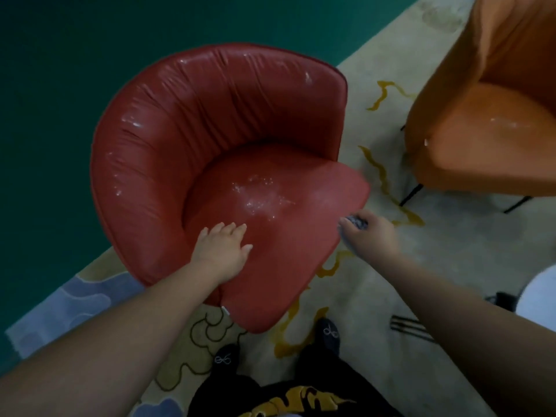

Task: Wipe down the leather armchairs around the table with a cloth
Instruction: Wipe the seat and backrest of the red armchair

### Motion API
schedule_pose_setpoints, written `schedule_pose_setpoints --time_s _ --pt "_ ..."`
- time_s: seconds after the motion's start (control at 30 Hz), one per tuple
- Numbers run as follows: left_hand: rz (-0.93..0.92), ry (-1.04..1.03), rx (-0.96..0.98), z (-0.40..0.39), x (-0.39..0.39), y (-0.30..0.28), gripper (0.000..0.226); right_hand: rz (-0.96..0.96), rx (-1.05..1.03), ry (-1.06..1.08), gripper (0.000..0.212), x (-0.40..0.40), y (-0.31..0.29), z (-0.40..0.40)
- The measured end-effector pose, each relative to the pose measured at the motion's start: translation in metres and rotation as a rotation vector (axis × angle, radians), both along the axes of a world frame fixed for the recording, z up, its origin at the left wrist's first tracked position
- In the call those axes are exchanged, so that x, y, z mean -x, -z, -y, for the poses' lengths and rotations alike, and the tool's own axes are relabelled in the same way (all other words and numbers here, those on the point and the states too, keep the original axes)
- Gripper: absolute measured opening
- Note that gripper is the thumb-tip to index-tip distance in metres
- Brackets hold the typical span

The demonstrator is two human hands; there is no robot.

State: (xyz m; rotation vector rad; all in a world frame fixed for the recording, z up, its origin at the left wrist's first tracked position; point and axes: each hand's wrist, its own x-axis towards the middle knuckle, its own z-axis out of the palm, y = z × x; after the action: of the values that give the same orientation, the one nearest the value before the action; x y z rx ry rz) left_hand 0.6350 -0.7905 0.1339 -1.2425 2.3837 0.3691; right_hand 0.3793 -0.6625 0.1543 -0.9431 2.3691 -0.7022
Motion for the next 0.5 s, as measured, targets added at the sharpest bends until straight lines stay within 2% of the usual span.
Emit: schedule_pose_setpoints --time_s 0.2,0.3,0.4,0.5 --pt "0.016 -0.216 0.024 -0.006 0.026 0.006 0.06 0.055 0.048 -0.18 0.026 0.054 -0.006 0.047" --pt "0.013 -0.277 0.014 -0.01 0.03 0.009 0.059 0.139 0.05 -0.246 0.019 0.06 0.001 0.073" --pt "0.005 -0.341 -0.016 -0.006 0.031 0.015 0.059 0.234 0.064 -0.275 0.022 0.058 0.009 0.097" --pt "-0.001 -0.391 -0.035 0.009 0.034 0.026 0.059 0.244 0.036 -0.326 0.022 0.058 0.022 0.122"
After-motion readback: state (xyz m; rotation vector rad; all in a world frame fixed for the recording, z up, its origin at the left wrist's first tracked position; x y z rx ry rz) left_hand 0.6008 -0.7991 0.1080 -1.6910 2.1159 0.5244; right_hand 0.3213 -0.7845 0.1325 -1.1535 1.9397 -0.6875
